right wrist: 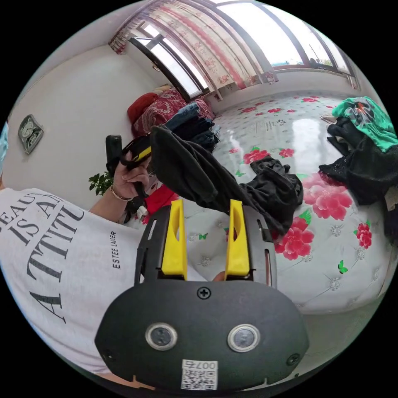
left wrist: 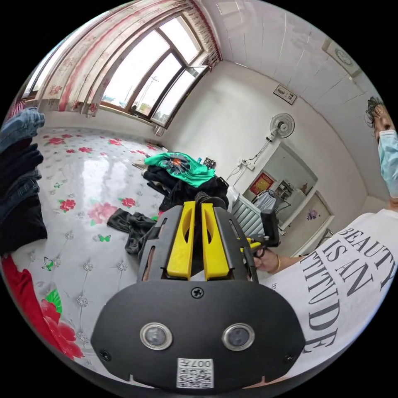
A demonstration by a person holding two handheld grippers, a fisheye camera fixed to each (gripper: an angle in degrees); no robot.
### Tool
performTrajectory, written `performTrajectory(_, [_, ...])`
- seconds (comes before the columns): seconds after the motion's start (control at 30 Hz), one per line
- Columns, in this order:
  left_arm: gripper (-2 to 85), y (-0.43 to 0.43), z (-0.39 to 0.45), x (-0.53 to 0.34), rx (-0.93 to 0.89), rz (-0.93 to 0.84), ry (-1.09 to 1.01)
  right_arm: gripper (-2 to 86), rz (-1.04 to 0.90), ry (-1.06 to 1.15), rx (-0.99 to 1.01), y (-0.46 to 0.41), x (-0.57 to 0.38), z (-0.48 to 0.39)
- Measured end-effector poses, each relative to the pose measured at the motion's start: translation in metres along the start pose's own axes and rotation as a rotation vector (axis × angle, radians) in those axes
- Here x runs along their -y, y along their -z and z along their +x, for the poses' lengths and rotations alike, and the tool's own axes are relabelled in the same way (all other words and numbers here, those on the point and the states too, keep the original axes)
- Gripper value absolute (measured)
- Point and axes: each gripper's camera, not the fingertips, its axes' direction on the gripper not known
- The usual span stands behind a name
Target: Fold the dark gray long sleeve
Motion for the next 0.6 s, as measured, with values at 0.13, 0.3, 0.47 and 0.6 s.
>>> performTrajectory(0.13, [-0.2, 0.016, 0.009, -0.005, -0.022, 0.06, 0.008, 9.8, -0.045, 0.028, 0.009, -0.046, 0.012, -0.02])
performTrajectory(0.3, [-0.3, 0.048, 0.022, -0.016, -0.076, 0.176, 0.032, 7.5, -0.022, 0.033, -0.046, -0.045, 0.041, -0.015])
performTrajectory(0.47, [-0.4, 0.145, 0.07, -0.021, 0.041, 0.322, -0.115, 3.8, 0.358, 0.186, -0.114, 0.089, 0.07, -0.045])
performTrajectory(0.6, [-0.4, 0.195, 0.106, -0.024, 0.024, 0.48, -0.235, 0.9, 0.578, 0.469, -0.13, 0.176, 0.077, -0.112])
